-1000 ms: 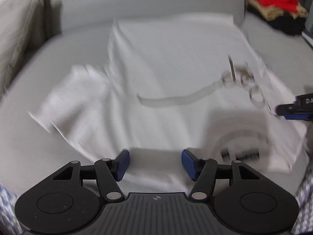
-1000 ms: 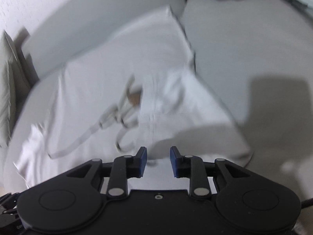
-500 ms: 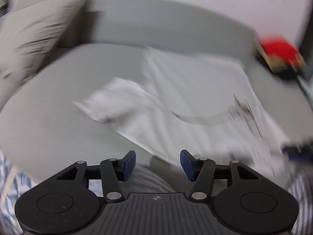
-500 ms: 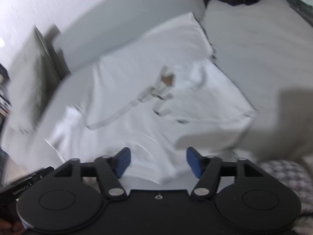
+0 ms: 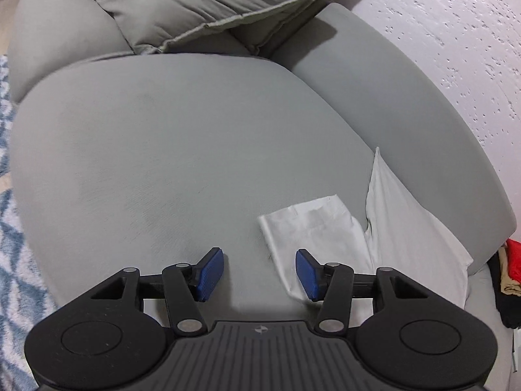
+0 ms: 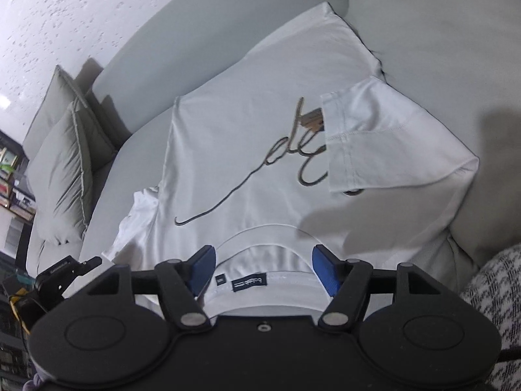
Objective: Fold clothes
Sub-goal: 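Move the left gripper to the other sleeve and close on it, then fold the held sleeve over the shirt body with the left gripper, then open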
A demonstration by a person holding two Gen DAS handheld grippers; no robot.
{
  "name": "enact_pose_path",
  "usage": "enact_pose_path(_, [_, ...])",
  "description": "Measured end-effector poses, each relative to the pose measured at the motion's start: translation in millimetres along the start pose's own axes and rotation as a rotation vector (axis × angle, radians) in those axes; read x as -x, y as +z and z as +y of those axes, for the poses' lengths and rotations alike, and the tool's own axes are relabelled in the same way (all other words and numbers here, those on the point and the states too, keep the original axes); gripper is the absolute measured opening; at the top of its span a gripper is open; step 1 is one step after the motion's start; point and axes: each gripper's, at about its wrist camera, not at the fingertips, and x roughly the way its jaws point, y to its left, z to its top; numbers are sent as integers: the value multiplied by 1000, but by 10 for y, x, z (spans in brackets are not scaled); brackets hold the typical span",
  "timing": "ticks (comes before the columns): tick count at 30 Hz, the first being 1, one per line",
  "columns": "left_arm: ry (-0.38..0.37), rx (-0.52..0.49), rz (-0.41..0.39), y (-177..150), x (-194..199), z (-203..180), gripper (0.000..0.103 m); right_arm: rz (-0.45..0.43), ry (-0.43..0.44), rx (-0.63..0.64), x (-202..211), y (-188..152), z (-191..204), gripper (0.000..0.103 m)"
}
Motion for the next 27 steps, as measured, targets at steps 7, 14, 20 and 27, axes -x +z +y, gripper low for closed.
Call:
enact_pose_path(7, [-29, -57, 54, 88, -231, -34, 42, 7, -25, -27, -29, -3, -83, 66])
enact_pose_path(14, [44, -134, 52, 155, -267, -131, 1, 17, -14, -60, -12, -13, -195, 67])
enact_pose_path(20, [72, -215, -35, 154, -12, -372, 0, 2, 15, -91, 46, -23, -304, 67])
enact_pose_path(27, [56, -600, -202, -185, 307, -1371, 0, -8, 59, -132, 89, -36, -482, 67])
